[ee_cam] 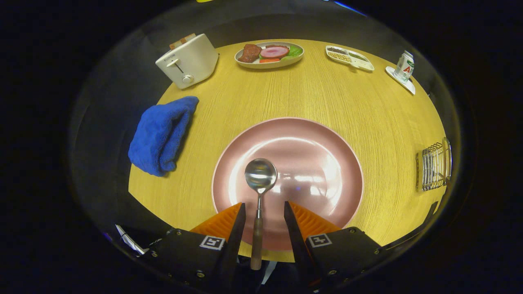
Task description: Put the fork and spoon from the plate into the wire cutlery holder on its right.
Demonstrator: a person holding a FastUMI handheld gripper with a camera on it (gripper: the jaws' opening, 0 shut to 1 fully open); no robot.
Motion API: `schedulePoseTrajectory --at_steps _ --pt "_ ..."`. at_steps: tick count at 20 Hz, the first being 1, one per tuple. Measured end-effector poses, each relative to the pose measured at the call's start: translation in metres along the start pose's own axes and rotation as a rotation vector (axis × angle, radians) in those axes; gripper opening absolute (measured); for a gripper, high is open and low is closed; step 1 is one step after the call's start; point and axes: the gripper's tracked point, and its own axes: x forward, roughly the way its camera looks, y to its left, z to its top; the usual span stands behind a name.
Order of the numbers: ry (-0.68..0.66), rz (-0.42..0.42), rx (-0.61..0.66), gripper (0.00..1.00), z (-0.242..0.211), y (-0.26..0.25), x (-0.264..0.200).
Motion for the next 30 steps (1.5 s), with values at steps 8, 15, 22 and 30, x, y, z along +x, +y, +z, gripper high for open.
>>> schedulePoseTrajectory --at_steps 8,15,22,30 --pt "0.027 -0.034 -0.015 0.51 -0.009 -0.007 0.014" --pt "0.025 -0.031 -0.024 0.08 -0.012 -0.009 0.015" --pt "-0.059 0.031 0.008 0.08 0.010 -0.007 -0.007" --pt "-0.150 0.056 0.169 0.01 0.039 -0.049 -0.050"
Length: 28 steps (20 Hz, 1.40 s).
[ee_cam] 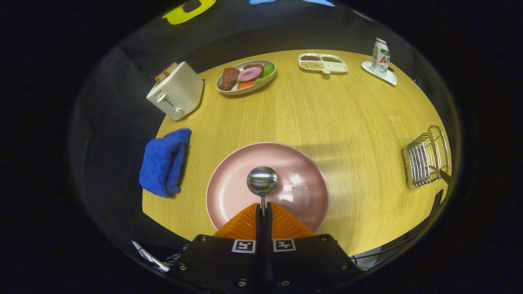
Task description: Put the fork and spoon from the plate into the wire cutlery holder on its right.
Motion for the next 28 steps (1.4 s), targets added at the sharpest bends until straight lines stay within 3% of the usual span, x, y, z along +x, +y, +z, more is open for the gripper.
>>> schedulePoseTrajectory --at_steps 7,14,20,28 --pt "-0.154 -0.029 0.135 0.01 0.065 -0.075 -0.076" --pt "-0.261 -0.129 0.244 0.01 0.089 -0.176 -0.151" --pt "-0.172 -0.188 0.263 0.01 0.064 -0.236 -0.160" --pt "-0.022 -0.210 0.239 0.01 0.025 -0.252 -0.131"
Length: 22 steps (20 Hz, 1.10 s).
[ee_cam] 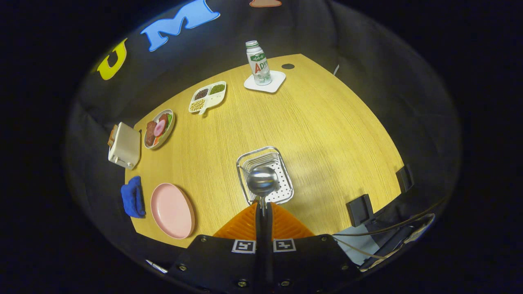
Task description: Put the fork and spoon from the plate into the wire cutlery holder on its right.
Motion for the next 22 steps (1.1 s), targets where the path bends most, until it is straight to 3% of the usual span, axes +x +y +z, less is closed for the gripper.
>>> schedulePoseTrajectory --at_steps 9,18,19,21,22 --pt "0.039 -0.044 0.008 0.02 0.003 -0.013 0.011" --pt "-0.030 0.002 0.084 0.17 0.017 -0.007 -0.004" --pt "-0.043 0.015 0.085 0.26 0.019 -0.006 -0.006" --pt "-0.062 0.014 0.080 0.72 0.020 -0.007 -0.009" --pt "-0.071 0.013 0.081 0.88 0.021 -0.008 -0.012"
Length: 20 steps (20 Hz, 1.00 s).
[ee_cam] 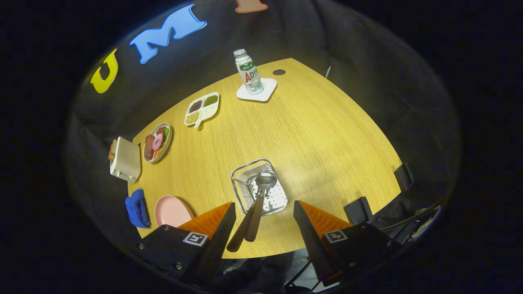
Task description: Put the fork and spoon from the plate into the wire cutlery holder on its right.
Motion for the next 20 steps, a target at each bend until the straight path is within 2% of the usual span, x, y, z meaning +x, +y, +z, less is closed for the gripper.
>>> schedulePoseTrajectory --at_steps 2,10,16,20 --pt "-0.014 0.006 0.007 0.99 0.001 0.001 -0.004" --pt "-0.099 0.028 -0.002 0.99 0.013 0.006 -0.025" --pt "-0.325 0.056 -0.052 0.99 0.047 0.024 -0.066" --pt "-0.547 0.047 -0.096 0.98 0.083 0.039 -0.118"
